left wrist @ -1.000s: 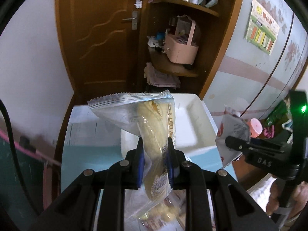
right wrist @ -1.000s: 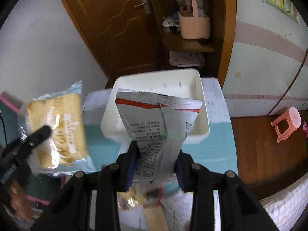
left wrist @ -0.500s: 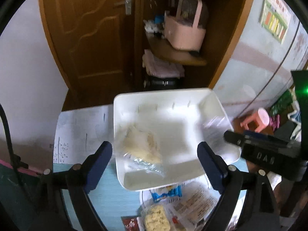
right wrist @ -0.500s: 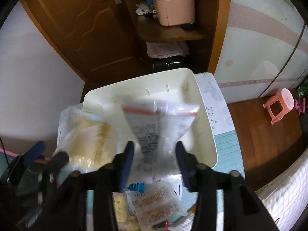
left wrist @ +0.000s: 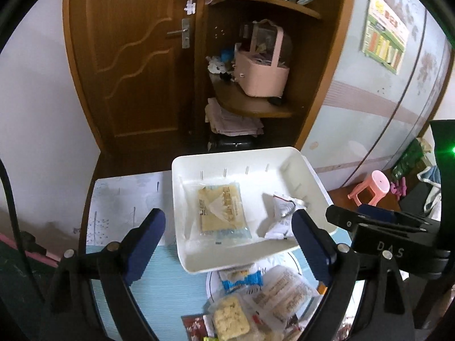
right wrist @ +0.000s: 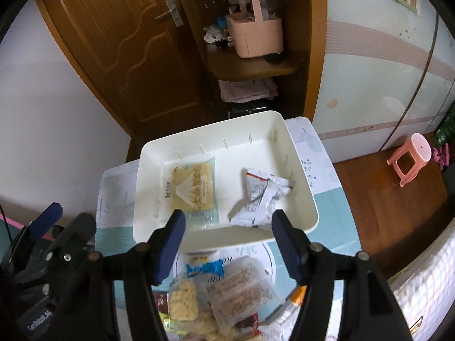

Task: Organize snacks
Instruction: 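Withdraw both grippers from the tray back over the snacks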

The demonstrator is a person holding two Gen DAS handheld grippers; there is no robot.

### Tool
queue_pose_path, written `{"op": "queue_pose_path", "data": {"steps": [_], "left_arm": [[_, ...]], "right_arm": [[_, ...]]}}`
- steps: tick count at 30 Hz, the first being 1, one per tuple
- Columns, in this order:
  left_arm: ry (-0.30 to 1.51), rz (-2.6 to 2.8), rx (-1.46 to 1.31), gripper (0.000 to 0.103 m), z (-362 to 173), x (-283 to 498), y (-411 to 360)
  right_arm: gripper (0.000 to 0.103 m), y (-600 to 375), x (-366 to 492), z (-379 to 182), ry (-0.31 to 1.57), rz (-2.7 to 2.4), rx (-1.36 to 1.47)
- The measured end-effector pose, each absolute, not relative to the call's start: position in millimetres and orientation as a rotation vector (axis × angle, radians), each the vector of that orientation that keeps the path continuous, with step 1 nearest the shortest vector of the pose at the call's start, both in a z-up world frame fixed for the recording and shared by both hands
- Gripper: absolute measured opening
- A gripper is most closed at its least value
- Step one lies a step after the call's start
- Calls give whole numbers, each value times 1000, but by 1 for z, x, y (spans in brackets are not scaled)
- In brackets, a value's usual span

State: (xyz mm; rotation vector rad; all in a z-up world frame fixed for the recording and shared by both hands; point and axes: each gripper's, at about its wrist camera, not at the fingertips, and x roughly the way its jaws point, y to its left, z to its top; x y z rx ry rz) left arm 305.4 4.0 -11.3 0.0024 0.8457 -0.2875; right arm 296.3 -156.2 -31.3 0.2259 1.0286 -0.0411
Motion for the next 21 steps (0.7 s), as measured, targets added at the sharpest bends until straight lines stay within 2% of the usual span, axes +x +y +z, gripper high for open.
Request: {"op": "queue_pose_path", "data": {"steps": [14,21], "left_arm": [[760,-293,-31,90,42,203,-8],[735,-282,-37,90,49,127,-42]], "right_arm": [[64,-172,184,23,874,25,241],[65,-199,118,40,882,92,203]]}}
